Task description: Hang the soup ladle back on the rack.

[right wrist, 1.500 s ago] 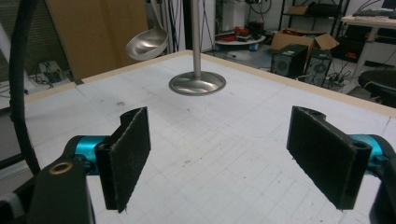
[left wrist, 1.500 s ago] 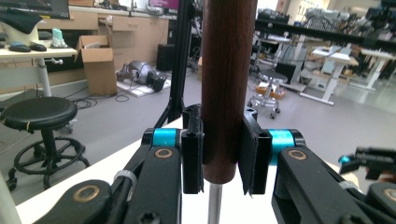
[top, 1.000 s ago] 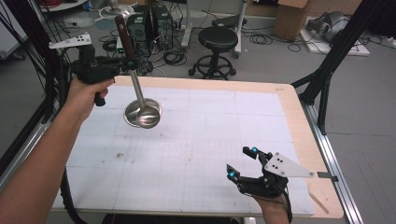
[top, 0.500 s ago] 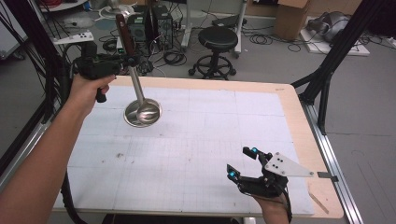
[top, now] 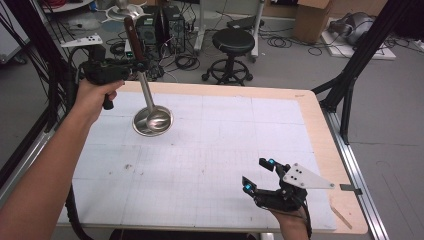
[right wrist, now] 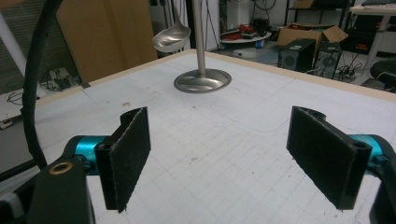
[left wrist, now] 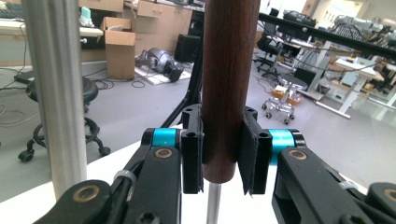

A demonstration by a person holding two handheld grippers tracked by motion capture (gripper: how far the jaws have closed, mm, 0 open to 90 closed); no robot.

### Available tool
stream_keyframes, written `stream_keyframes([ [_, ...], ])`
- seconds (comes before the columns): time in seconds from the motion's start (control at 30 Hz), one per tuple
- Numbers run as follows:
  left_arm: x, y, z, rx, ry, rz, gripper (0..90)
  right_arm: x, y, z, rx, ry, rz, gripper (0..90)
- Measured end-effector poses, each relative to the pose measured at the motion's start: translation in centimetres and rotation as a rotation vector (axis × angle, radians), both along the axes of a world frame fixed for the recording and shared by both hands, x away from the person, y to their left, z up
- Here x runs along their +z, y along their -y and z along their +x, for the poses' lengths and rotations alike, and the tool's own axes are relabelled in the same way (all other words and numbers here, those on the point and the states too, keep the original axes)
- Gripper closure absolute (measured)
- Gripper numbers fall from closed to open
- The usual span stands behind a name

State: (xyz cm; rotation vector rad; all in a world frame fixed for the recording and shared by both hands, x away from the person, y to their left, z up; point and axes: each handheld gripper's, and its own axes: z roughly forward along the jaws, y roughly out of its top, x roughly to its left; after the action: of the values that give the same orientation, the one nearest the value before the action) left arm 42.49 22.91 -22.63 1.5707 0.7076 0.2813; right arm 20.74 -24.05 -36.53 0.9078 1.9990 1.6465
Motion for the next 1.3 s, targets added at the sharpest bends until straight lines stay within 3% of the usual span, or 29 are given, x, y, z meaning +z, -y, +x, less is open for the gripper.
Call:
stream_keyframes([
  [0.73, -0.2, -0.2, -0.1, 0.074, -0.043, 0.015, 66.2, 0.0, 0.3, -0.1, -0.003, 0.000, 0.014, 20.5],
  [0.87, -0.3, -0.5, -0.5, 0.111, -0.039, 0.022, 57.6, 0.0, 0.3, -0.1, -0.004, 0.001, 0.013, 20.6],
  [1.03, -0.4, -1.8, -2.2, 0.169, 0.023, 0.034, 49.2, -0.1, 0.5, -0.2, -0.013, -0.001, 0.009, 20.5],
  [1.23, -1.6, -3.0, -5.9, 0.156, 0.105, 0.023, 36.3, 0.0, 0.9, -0.3, -0.055, 0.005, -0.015, 20.6],
  [1.3, -2.6, -3.0, -7.2, 0.157, 0.106, 0.014, 29.7, -0.1, 1.1, -0.4, -0.070, 0.002, -0.041, 20.5],
])
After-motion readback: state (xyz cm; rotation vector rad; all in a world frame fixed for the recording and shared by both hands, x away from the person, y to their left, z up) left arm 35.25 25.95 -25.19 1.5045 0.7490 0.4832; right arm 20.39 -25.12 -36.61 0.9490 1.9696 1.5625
